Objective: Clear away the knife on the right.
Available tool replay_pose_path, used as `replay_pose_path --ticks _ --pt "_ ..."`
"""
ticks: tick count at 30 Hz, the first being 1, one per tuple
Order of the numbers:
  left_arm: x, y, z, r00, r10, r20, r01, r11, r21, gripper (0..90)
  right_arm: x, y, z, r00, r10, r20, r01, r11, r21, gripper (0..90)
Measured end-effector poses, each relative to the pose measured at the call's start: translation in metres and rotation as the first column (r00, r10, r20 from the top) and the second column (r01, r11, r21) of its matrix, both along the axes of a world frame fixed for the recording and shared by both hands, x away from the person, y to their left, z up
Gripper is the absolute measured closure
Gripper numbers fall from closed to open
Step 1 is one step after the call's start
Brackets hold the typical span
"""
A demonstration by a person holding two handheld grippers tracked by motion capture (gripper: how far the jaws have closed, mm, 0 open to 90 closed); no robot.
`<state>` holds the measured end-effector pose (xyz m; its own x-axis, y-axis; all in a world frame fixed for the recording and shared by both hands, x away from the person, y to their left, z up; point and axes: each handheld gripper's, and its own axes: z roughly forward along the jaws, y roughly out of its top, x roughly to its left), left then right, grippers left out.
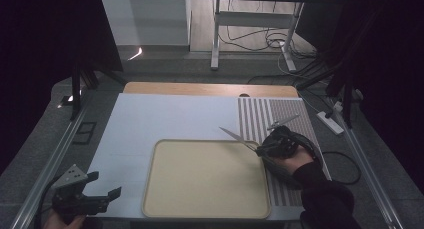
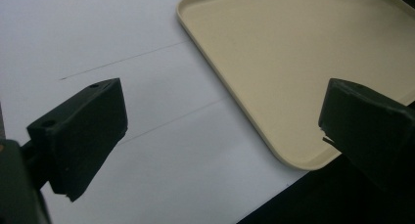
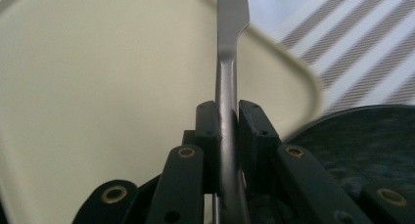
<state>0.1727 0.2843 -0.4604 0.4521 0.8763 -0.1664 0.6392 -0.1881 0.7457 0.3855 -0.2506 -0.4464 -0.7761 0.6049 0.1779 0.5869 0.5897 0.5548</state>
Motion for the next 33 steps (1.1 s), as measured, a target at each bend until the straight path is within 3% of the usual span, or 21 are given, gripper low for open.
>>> replay_pose_path --ticks 6,13,16,19,20,22,25,27,30,33 --pt "0.000 0.000 0.000 1.0000 -0.001 0.000 0.001 1.0000 0.001 3.8 -0.024 0.017 -0.006 0.9978 0.059 -0.030 -0.059 0.998 -0.017 80.2" --pt "0.000 0.000 0.000 1.0000 -0.002 -0.001 0.002 1.0000 0.003 3.8 -0.042 0.041 -0.023 0.9858 0.127 -0.110 -0.135 0.989 -0.067 80.2" --pt "0.000 0.000 0.000 1.0000 -0.002 0.000 0.002 1.0000 0.004 3.8 -0.047 0.052 -0.034 0.9776 0.156 -0.141 -0.173 0.978 -0.118 80.1" --pt "0.000 -0.001 0.000 1.0000 -0.003 -0.001 0.003 1.0000 0.005 3.8 -0.051 0.059 -0.046 0.9654 0.181 -0.187 -0.217 0.958 -0.190 79.5" --pt "0.000 -0.001 0.000 1.0000 -0.002 -0.001 0.002 1.0000 0.004 3.8 -0.052 0.060 -0.047 0.9645 0.192 -0.181 -0.228 0.951 -0.207 79.2" --pt "0.000 0.000 0.000 1.0000 -0.002 -0.002 0.002 1.0000 0.004 3.8 -0.051 0.061 -0.046 0.9642 0.183 -0.192 -0.221 0.954 -0.202 76.6" --pt "0.001 -0.001 0.000 1.0000 -0.003 -0.002 0.003 1.0000 0.006 3.8 -0.048 0.061 -0.038 0.9684 0.190 -0.161 -0.218 0.961 -0.172 74.7" --pt "0.001 -0.001 0.000 1.0000 -0.003 -0.002 0.003 1.0000 0.007 3.8 -0.047 0.065 -0.032 0.9673 0.217 -0.131 -0.236 0.959 -0.156 85.2" --pt "0.001 -0.001 0.000 1.0000 -0.004 -0.004 0.004 0.9999 0.010 3.8 -0.046 0.081 -0.030 0.9541 0.281 -0.104 -0.294 0.945 -0.144 90.0" --pt "0.001 -0.001 0.000 1.0000 -0.004 -0.005 0.004 0.9999 0.010 3.9 -0.048 0.103 -0.035 0.9344 0.346 -0.084 -0.356 0.916 -0.183 90.0"
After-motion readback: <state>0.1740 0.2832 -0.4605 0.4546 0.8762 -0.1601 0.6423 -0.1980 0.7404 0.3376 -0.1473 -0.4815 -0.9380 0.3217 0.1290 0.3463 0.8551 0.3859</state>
